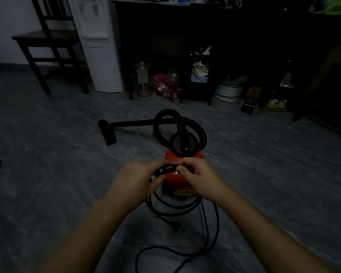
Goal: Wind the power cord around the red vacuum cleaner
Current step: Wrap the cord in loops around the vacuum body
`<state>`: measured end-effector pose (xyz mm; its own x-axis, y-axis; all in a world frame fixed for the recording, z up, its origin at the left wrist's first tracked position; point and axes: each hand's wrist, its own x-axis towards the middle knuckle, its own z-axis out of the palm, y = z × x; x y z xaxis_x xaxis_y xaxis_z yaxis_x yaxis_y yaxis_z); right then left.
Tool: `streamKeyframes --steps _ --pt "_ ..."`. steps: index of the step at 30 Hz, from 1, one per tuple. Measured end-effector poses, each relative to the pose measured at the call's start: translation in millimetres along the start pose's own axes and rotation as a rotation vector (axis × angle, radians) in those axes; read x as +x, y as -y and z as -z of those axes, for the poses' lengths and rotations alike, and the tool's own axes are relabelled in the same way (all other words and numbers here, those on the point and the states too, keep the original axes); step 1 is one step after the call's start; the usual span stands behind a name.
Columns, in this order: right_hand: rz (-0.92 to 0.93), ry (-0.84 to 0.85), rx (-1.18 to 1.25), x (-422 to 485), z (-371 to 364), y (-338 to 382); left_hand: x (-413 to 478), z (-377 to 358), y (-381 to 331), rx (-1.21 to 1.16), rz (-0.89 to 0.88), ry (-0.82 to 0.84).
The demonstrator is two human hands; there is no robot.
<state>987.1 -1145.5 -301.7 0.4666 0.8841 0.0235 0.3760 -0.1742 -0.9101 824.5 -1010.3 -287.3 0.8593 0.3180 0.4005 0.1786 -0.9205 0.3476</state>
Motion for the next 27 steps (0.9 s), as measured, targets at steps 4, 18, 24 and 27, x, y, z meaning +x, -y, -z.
streamKeyframes --steps 4,18,24,27 --pt "0.004 -0.012 0.017 -2 -1 0 0 3 0 -0.004 -0.023 -0.036" --pt "0.025 -0.196 0.197 1 15 -10 6 2 15 -0.487 0.382 -0.221" --pt "0.001 -0.250 0.246 1 15 -5 4 1 17 -0.406 0.369 -0.051" --pt "-0.013 -0.222 0.194 -1 16 -3 3 1 15 -0.379 0.356 0.005"
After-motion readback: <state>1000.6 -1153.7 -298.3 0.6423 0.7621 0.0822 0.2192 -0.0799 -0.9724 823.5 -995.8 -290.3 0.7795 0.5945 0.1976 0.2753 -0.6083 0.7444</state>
